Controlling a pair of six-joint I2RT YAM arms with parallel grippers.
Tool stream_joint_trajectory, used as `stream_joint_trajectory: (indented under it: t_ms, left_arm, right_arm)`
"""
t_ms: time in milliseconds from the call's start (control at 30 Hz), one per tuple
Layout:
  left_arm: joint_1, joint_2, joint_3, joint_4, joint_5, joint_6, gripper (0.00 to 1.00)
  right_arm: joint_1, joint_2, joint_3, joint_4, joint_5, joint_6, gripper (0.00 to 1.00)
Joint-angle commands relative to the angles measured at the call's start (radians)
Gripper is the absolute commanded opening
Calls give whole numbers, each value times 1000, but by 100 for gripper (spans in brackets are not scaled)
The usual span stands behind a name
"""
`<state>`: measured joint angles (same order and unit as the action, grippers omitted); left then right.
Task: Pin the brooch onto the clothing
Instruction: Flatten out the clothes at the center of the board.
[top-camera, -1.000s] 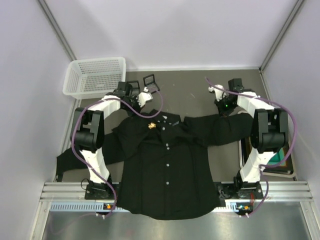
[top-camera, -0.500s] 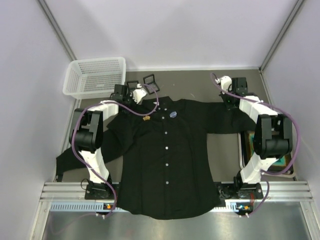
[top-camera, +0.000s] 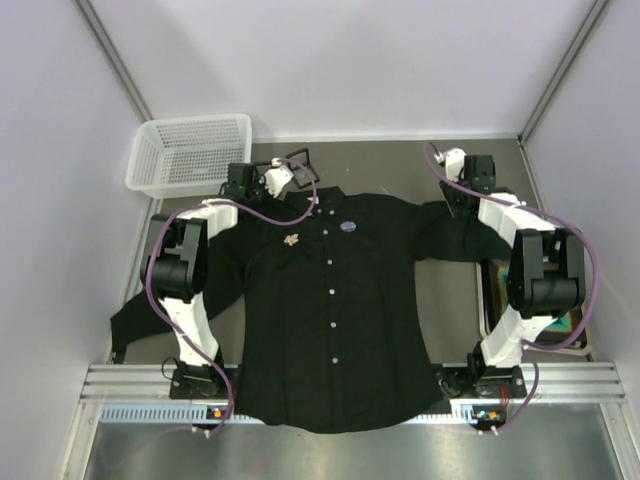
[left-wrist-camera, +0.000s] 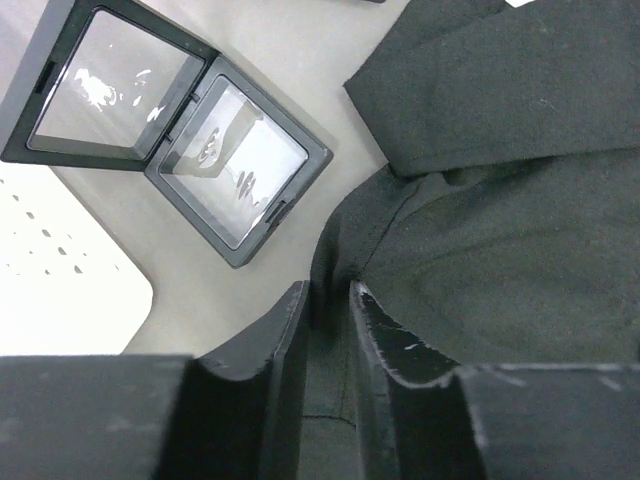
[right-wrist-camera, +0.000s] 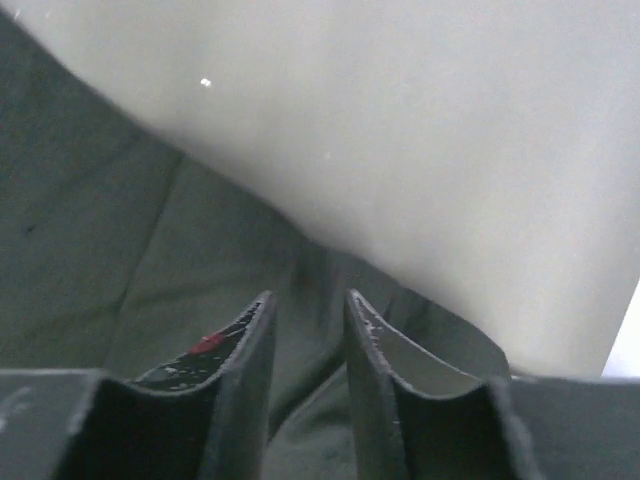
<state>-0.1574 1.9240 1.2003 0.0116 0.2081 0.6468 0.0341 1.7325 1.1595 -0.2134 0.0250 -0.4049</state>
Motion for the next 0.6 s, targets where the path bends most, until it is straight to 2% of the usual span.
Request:
stream_joint_trajectory:
  t_ms: [0, 33, 67, 100, 133, 167, 200, 267, 300, 433, 567]
  left_arm:
    - [25, -51, 38, -27, 80, -13, 34]
    - [38, -63, 45, -56, 135, -27, 46]
    - [44, -85, 57, -94, 177, -24, 53]
    - [50, -94, 89, -192, 194, -22, 58]
    - [61, -103, 100, -228, 203, -29, 62]
    - [70, -120, 111, -266, 226, -33, 63]
    - [81, -129, 134, -377, 238, -32, 63]
    - [123, -155, 146, -474, 270, -26, 63]
    - [140, -163, 147, -552, 274, -19, 64]
    - [280, -183, 133, -759, 284, 84, 64]
    - [386, -152, 98, -895, 241, 204, 63]
  right_arm:
    - [-2, -40, 35, -46, -68, 14, 46]
    - [-2, -50, 43, -70, -76, 17, 50]
    - [-2, -54, 49, -79, -83, 23, 55]
    - [-2, -62, 60, -93, -115, 26, 65]
    - [-2, -79, 68, -118, -141, 21, 68]
    - [0, -91, 74, -157, -161, 11, 73]
    - [1, -100, 86, -190, -212, 3, 77]
    - [9, -140, 91, -269, -263, -15, 80]
    - [15, -152, 91, -302, -316, -26, 87]
    - [73, -211, 80, -444, -402, -71, 89]
    - [147, -240, 63, -563, -476, -100, 90]
